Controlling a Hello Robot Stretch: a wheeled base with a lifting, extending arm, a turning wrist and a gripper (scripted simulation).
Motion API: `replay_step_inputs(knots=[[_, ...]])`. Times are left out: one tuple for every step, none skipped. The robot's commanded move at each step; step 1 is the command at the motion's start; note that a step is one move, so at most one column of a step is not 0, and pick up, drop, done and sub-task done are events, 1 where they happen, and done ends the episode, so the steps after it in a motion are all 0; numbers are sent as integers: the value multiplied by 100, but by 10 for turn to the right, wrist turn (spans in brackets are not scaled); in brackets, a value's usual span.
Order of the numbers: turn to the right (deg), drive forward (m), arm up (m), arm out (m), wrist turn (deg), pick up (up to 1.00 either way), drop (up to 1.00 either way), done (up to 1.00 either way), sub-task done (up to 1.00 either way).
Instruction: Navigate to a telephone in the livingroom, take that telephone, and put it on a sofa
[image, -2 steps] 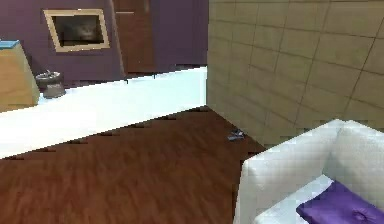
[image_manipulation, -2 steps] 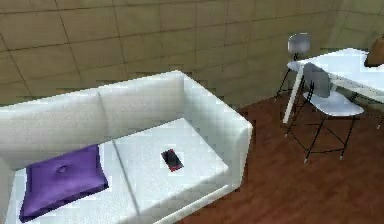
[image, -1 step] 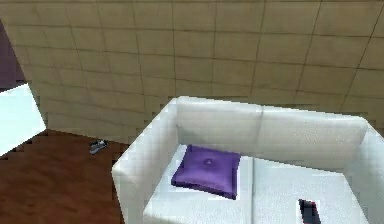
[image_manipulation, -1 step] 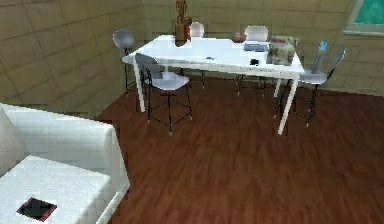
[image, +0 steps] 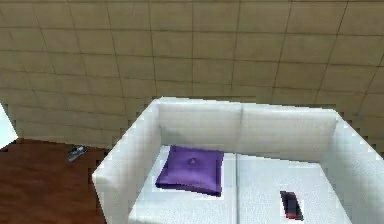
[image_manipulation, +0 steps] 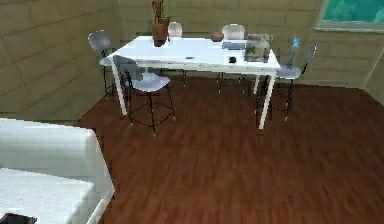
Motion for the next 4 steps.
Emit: replay_step_inputs(knots=[[0, 40, 0, 0, 0, 0, 0, 0, 0], [-300, 0, 0, 0, 0, 0, 0, 0, 0], [0, 0, 50, 0, 0, 0, 0, 0, 0], [0, 0, 0, 30, 0, 0, 0, 0, 0]])
